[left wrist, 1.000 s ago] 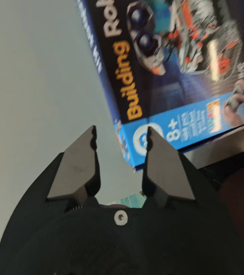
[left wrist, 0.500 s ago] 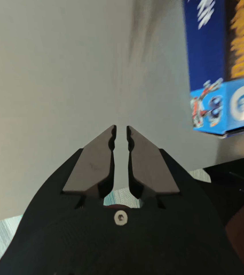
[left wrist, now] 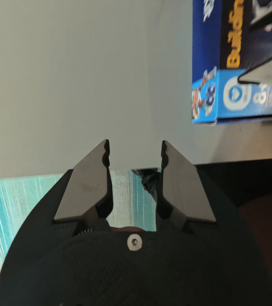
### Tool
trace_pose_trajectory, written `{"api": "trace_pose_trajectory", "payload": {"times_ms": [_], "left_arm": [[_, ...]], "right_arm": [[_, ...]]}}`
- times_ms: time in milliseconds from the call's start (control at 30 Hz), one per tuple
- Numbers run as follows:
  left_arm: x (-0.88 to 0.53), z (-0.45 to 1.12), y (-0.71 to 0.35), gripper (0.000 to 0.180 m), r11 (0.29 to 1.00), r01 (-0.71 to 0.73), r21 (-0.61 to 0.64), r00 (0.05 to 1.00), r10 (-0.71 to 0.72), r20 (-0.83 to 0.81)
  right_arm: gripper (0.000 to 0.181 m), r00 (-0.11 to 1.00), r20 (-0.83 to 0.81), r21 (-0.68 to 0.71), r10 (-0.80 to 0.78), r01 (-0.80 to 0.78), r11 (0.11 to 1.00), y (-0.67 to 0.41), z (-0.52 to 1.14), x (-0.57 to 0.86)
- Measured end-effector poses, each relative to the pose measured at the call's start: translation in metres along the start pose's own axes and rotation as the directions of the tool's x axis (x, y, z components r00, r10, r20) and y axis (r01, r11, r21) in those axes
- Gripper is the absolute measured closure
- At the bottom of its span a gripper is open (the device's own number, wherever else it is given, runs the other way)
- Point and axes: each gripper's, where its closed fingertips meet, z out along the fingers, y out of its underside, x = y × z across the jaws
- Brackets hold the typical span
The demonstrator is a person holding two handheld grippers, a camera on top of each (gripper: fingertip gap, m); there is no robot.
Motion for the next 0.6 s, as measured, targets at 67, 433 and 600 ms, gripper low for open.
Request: {"api": "trace_pose_trajectory", "payload": {"times_ms": [67,433,600], "left_arm": [[0.004,-0.005,0.036,0.117,0.998,0.065,-0.01,0.998,-0.065,0.024],[0.092,-0.036,0.226,0.121,0.873,0.468,-0.141,0.882,-0.452,0.132],[0.123,-0.043,0.351,0.124,0.743,0.653,-0.15,0.756,-0.625,0.196]], "right_arm": [[0.142,0.998,0.028,-0.014,-0.053,0.054,0.998,0.012,0.005,-0.011],[0.131,0.899,0.278,0.225,-0.339,0.282,0.933,0.021,0.008,-0.121],[0.128,0.757,0.426,0.167,-0.495,0.472,0.866,0.078,0.025,-0.218]]}}
